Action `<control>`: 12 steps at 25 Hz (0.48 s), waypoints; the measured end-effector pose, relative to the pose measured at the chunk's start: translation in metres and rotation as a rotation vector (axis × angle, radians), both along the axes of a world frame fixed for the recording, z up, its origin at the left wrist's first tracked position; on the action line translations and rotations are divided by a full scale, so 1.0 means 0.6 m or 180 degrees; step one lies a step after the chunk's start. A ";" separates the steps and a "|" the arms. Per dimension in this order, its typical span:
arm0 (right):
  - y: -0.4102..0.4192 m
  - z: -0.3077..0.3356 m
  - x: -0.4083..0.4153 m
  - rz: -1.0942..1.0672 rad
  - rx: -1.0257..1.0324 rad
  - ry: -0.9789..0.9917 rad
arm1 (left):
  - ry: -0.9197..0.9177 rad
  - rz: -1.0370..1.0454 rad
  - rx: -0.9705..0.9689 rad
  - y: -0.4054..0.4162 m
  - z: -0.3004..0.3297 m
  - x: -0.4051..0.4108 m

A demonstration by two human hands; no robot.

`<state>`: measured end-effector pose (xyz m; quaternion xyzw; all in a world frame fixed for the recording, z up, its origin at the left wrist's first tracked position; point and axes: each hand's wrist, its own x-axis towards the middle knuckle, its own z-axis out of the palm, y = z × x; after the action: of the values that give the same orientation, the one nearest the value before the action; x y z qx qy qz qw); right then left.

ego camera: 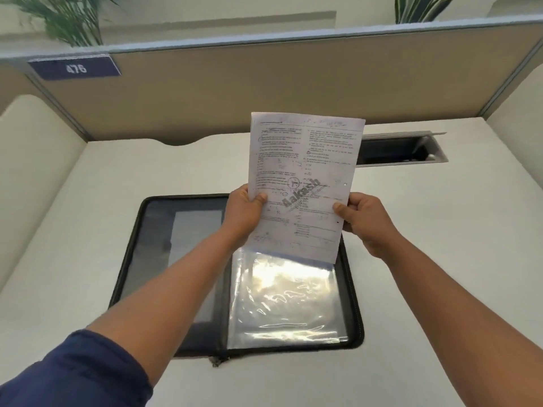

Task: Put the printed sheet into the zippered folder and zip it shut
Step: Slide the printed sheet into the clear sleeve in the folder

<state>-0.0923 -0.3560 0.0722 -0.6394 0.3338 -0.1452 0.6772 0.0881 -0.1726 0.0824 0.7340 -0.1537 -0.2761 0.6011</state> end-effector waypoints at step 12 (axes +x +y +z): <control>-0.076 -0.015 0.157 -0.0235 0.0049 0.0370 | 0.0508 0.1037 -0.0028 0.015 -0.077 0.127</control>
<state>0.0022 -0.4014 0.0630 -0.6287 0.3970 -0.1301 0.6559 0.1644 -0.1633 0.0359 0.7224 0.0143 -0.2318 0.6514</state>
